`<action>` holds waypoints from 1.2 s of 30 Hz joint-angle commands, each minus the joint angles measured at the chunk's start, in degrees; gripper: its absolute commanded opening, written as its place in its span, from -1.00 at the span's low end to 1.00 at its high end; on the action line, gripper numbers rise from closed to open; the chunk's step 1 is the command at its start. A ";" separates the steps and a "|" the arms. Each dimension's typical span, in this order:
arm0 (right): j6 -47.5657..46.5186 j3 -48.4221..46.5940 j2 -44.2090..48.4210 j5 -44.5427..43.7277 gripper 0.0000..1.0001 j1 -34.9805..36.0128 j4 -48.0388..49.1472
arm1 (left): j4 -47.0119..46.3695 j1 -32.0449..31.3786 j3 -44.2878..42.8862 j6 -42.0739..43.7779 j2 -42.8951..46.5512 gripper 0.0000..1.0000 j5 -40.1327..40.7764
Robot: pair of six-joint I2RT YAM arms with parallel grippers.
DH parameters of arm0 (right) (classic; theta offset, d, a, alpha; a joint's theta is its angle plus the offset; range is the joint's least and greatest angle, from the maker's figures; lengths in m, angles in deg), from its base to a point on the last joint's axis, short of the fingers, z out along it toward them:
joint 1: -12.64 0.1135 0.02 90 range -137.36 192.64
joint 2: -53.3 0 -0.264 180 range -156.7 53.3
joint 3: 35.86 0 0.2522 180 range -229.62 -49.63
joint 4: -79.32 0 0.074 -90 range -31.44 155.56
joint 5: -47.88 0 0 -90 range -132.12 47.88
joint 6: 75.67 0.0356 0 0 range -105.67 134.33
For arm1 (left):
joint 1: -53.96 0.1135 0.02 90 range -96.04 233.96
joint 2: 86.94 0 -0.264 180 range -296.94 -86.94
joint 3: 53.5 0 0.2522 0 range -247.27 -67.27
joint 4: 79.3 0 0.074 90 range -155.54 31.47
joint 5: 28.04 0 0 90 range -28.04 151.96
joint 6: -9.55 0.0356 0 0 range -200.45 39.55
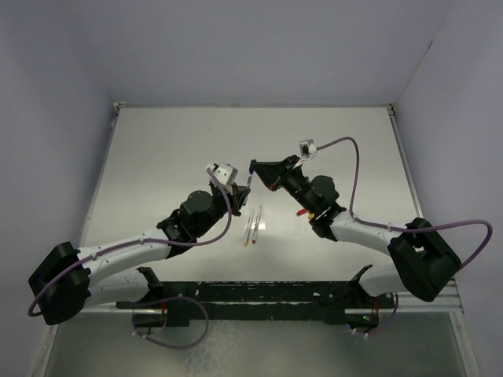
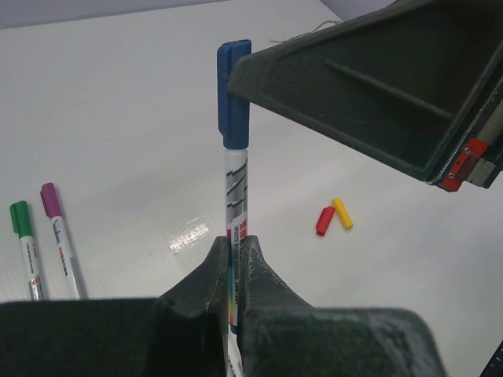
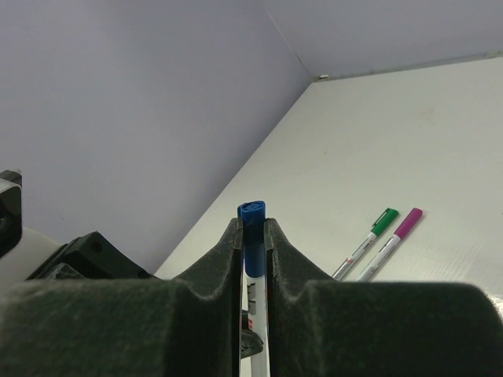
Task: Insert the pens into the pen caps
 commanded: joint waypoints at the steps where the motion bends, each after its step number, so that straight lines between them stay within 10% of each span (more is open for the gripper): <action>1: -2.72 -0.03 -2.38 6.57 -1.00 3.42 -12.78 | -13.49 2.96 -6.56 1.82 1.82 -1.00 -0.07; 23: -9.30 -7.02 -1.56 -3.87 -0.98 6.77 -23.34 | -6.82 4.26 -3.29 1.71 3.06 -1.00 1.69; 36: -17.04 -11.02 10.79 -11.58 -0.35 6.78 -27.04 | 5.26 4.45 1.88 -0.04 -2.05 -1.00 5.50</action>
